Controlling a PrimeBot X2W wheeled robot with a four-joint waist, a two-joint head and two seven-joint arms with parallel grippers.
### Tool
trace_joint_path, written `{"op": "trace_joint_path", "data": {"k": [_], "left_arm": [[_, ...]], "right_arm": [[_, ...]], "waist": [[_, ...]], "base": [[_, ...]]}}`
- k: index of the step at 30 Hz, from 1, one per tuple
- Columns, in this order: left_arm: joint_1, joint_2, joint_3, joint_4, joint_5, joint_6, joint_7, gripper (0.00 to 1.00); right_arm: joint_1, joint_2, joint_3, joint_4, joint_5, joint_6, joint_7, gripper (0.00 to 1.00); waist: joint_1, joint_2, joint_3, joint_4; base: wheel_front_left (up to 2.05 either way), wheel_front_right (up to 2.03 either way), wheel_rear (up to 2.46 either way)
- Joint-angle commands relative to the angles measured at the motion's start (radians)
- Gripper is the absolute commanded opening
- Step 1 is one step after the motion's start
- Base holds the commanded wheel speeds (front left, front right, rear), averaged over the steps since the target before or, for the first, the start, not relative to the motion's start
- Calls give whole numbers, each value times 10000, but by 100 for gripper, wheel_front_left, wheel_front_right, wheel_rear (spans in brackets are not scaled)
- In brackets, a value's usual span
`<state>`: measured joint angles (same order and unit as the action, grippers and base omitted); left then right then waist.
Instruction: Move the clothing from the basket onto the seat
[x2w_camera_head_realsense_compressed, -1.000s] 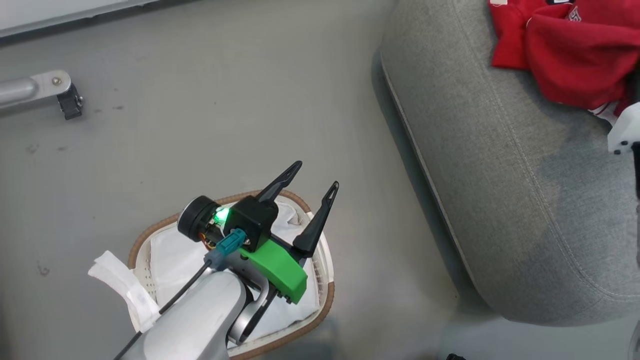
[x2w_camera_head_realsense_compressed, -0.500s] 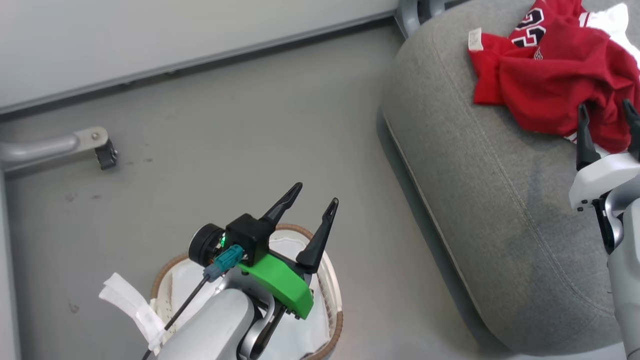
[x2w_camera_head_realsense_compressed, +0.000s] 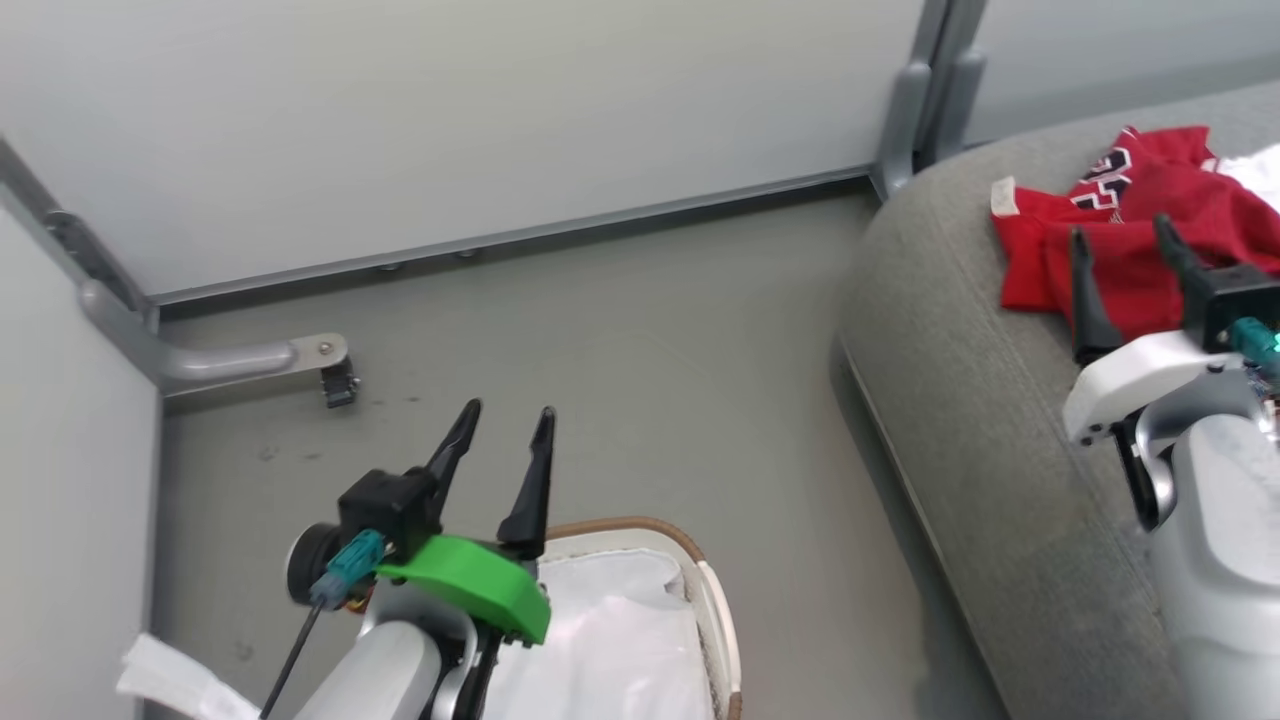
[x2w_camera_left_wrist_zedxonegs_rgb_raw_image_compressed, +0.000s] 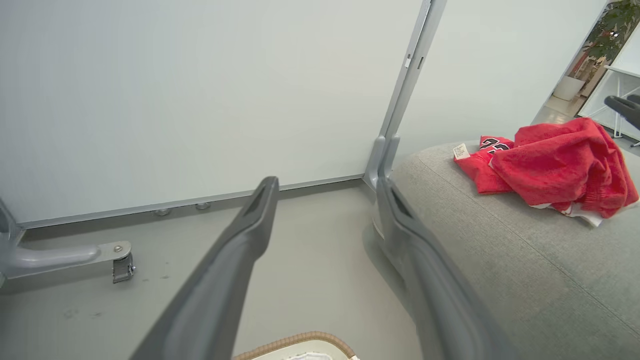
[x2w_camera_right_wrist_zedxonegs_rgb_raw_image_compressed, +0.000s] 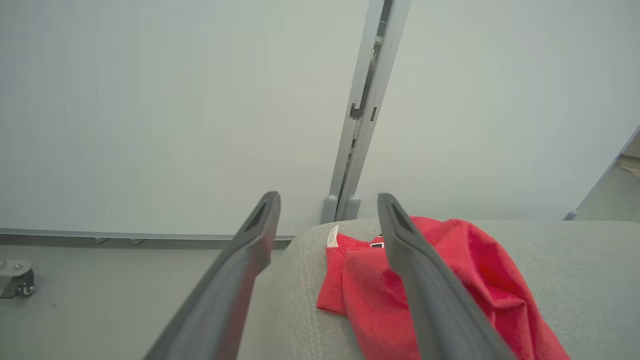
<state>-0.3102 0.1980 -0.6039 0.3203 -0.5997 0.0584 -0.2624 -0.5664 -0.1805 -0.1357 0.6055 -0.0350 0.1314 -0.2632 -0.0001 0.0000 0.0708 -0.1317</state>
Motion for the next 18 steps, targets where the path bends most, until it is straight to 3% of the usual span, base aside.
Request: {"op": "trace_joint_path", "data": {"k": [1,9,18], "left_arm": [[326,68,197,-67,139,69,-31,100],[1577,351,1530,-404,383,198,-32,100],[3071,151,2733,-1002,498,390,-21,100]], "right_arm": [[274,67,57,-138,102,-15,-21,100],[1543,881,576,-1088,482,-15,-19,100],[3119,1262,830,-1917,751,-15,-21,100]], "waist": [[1,0,-617,692],[1,0,-963,1362],[1,0,-1214,1618]], "base": [[0,0,0],[0,0,0],[0,0,0]]}}
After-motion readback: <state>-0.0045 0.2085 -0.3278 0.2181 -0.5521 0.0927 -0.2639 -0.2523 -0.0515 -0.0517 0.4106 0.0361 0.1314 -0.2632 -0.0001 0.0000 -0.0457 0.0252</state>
